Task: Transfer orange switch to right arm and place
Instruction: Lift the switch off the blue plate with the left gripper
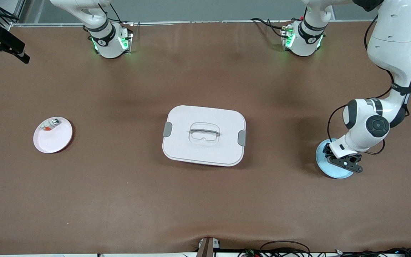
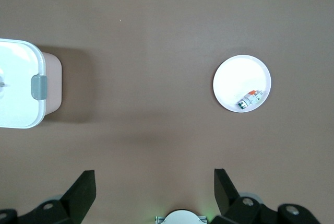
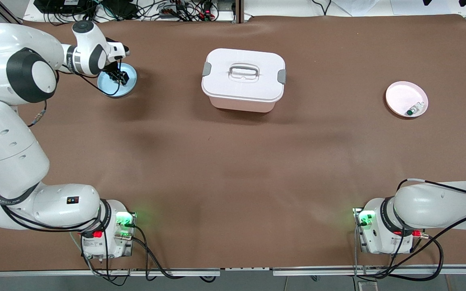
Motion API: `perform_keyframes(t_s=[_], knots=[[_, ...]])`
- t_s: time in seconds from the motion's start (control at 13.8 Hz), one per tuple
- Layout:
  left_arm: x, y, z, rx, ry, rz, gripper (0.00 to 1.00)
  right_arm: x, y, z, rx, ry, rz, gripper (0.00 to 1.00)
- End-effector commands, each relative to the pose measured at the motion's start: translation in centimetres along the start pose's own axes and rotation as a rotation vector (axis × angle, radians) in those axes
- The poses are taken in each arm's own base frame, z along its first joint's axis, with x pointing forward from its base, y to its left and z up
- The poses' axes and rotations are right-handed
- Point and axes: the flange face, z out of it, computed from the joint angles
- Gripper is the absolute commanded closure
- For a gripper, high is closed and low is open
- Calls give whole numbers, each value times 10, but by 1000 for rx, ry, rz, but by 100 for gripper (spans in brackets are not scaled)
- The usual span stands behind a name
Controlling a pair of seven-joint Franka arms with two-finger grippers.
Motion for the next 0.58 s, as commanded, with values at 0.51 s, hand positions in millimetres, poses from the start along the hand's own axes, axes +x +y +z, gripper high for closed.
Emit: perform_keyframes(t_s=[0.51], knots=[[2, -7, -200, -160, -292, -89, 68, -1, -1, -6, -6, 27, 9, 0]])
